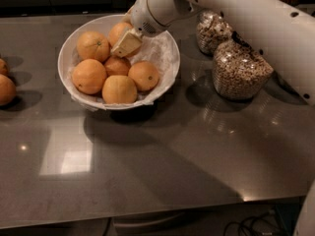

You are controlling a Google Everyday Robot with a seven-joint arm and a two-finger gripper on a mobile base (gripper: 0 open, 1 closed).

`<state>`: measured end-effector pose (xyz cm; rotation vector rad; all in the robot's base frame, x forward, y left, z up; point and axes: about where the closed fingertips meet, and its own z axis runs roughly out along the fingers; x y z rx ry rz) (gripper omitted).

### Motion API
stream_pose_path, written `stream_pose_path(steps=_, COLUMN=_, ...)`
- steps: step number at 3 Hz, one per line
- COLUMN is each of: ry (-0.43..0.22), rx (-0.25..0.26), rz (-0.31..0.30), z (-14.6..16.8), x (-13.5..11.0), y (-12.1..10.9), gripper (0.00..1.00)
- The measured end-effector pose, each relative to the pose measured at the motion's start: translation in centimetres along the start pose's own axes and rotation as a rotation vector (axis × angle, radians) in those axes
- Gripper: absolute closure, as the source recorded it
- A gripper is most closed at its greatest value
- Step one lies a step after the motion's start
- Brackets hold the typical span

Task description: Pick orange from white bowl

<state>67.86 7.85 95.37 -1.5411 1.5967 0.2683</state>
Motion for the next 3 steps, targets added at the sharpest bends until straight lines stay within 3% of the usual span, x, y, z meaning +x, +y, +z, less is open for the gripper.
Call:
stream_pose_path(steps=1, ry=-0.015, rx=0.006, rz=-0.001, z=-0.9, x=-0.5, y=0.2, gripper=1.00)
stream_pose_path(steps=2, ry=0.025, rx=0.063, rz=0.029, z=-7.1, x=0.8, y=1.7, gripper=1.00)
stream_pose_path(steps=3, ry=0.025, rx=0.063, rz=0.029, z=-7.1, x=0.8, y=1.7, gripper=1.00)
